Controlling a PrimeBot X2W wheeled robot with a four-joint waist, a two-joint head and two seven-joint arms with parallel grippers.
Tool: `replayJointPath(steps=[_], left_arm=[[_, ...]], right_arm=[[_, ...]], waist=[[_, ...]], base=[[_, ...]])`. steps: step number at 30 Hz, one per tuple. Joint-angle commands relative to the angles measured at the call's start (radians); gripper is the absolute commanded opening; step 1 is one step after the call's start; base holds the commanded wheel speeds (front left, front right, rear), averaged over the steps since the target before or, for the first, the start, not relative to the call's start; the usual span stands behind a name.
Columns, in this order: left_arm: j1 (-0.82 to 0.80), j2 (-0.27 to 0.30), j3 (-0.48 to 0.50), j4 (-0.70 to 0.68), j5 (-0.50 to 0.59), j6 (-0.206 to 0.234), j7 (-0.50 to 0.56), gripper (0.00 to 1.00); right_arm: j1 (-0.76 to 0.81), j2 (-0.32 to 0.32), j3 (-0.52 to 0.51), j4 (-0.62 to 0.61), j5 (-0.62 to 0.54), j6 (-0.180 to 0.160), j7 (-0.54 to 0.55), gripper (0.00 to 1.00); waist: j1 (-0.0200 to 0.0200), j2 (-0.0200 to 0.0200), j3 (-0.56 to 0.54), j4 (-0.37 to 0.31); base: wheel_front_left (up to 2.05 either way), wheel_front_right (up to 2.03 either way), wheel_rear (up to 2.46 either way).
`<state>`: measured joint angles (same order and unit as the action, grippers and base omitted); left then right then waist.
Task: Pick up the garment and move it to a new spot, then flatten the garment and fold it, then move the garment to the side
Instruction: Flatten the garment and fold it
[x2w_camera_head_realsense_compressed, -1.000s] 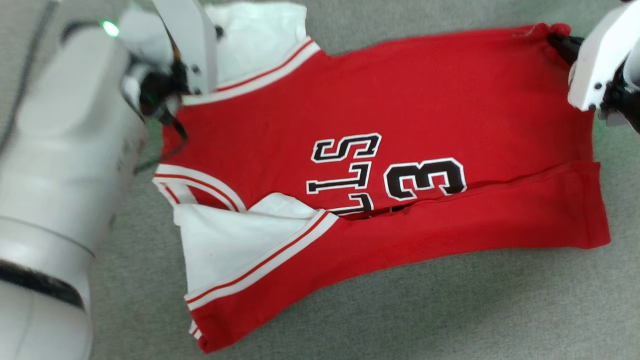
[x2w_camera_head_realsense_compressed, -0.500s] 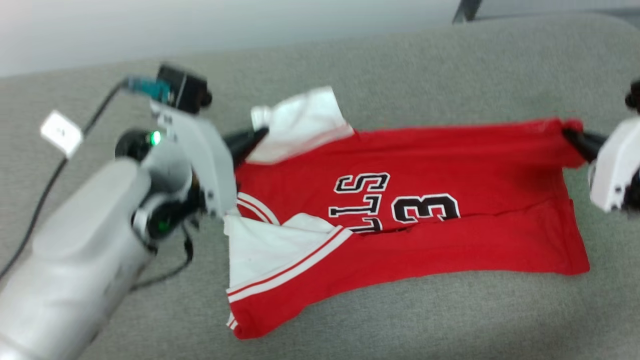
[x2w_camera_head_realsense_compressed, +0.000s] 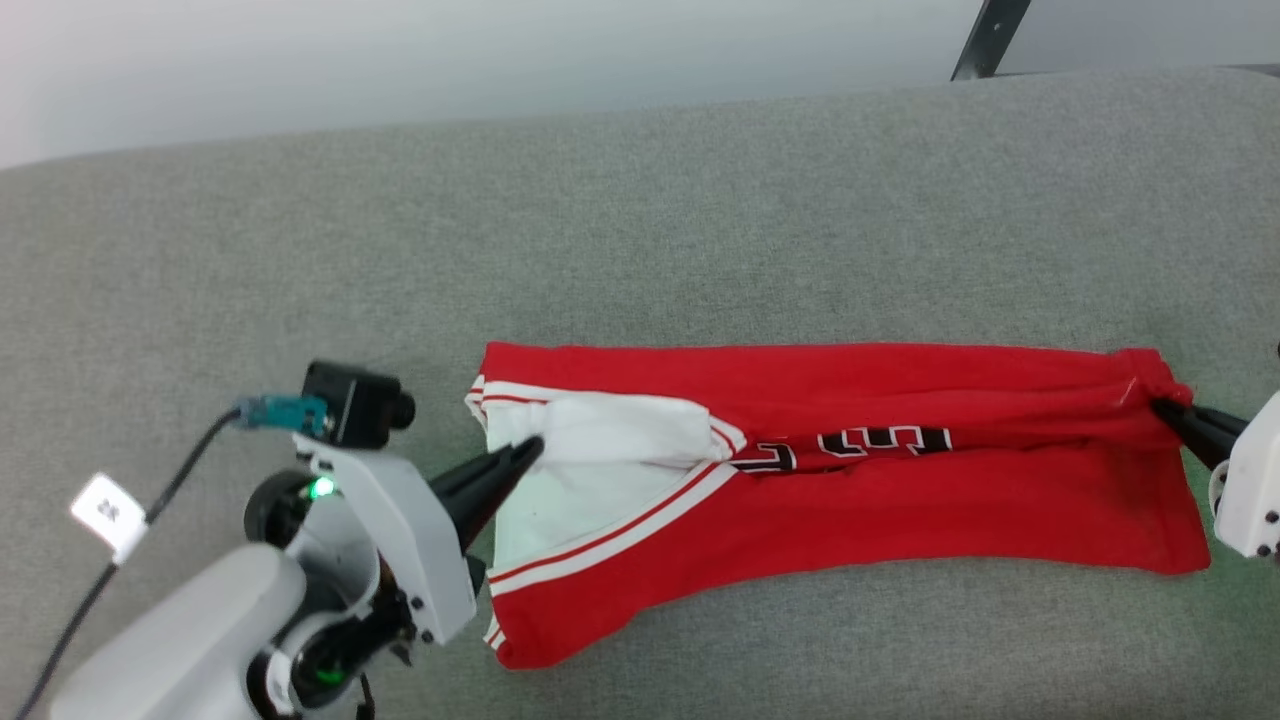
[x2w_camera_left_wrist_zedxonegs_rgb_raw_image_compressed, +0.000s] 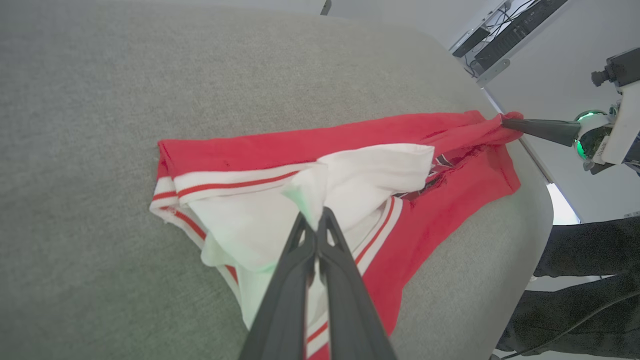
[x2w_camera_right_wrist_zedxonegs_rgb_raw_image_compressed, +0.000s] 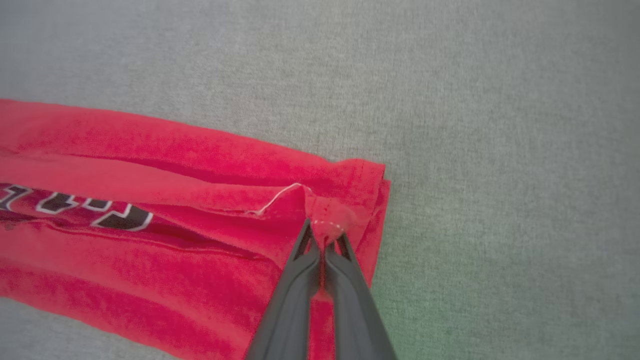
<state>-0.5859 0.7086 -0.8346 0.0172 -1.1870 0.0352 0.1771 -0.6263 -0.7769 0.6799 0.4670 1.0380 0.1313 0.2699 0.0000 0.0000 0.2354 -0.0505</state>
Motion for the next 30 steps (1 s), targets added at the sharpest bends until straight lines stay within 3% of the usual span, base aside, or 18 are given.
replayJointPath(steps=[1,9,15,17,18,19,20,21,22,30], left_arm=[[0.032,0.005,0.005,-0.011,-0.006,0.012,-0.018,0.0],[0.034,-0.045,-0.026,0.075,0.03,0.028,-0.046,0.0],[0.008,-0.086,-0.047,0.187,0.041,0.0,-0.038,0.0],[0.004,-0.096,-0.052,0.215,0.044,-0.007,-0.043,0.11],[0.005,-0.1,-0.055,0.227,0.046,-0.01,-0.044,0.22],[0.009,-0.103,-0.057,0.236,0.048,-0.013,-0.047,0.36],[0.012,-0.105,-0.057,0.243,0.049,-0.014,-0.051,0.48],[0.016,-0.106,-0.056,0.245,0.048,-0.014,-0.056,0.91],[0.021,-0.105,-0.052,0.243,0.049,-0.01,-0.066,1.0],[0.119,-0.077,0.001,0.151,0.031,0.054,-0.183,1.0]], right_arm=[[0.026,0.003,-0.016,-0.004,-0.012,-0.001,0.002,0.0],[0.04,0.074,-0.071,0.062,-0.056,-0.001,0.006,0.0],[0.032,0.125,-0.068,0.099,-0.091,-0.001,0.02,0.0],[0.033,0.135,-0.068,0.109,-0.094,-0.001,0.017,0.0],[0.036,0.139,-0.067,0.114,-0.095,-0.001,0.018,0.0],[0.038,0.142,-0.064,0.115,-0.096,-0.001,0.023,0.16],[0.039,0.146,-0.062,0.111,-0.095,-0.001,0.027,0.46],[0.042,0.145,-0.064,0.104,-0.094,-0.001,0.028,0.98],[0.045,0.144,-0.064,0.09,-0.09,-0.001,0.033,1.0],[0.11,0.068,-0.121,-0.064,-0.011,-0.001,0.12,1.0]], waist=[[0.0,0.0,0.013,-0.006],[0.0,0.0,0.06,-0.006],[0.0,0.0,0.078,-0.014],[0.0,0.0,0.078,-0.018],[0.0,0.0,0.076,-0.02],[0.0,0.0,0.072,-0.024],[0.0,0.0,0.066,-0.026],[0.0,0.0,0.058,-0.027],[0.0,0.0,0.05,-0.028],[0.0,0.0,-0.018,-0.01]], base=[[0.0,0.0,0.0],[0.0,0.0,0.0],[0.0,0.0,0.0],[0.0,0.0,0.0],[0.0,0.0,0.0],[0.0,0.0,0.0],[0.0,0.0,0.0],[0.0,0.0,0.0],[0.0,0.0,0.0],[0.0,0.0,0.0]])
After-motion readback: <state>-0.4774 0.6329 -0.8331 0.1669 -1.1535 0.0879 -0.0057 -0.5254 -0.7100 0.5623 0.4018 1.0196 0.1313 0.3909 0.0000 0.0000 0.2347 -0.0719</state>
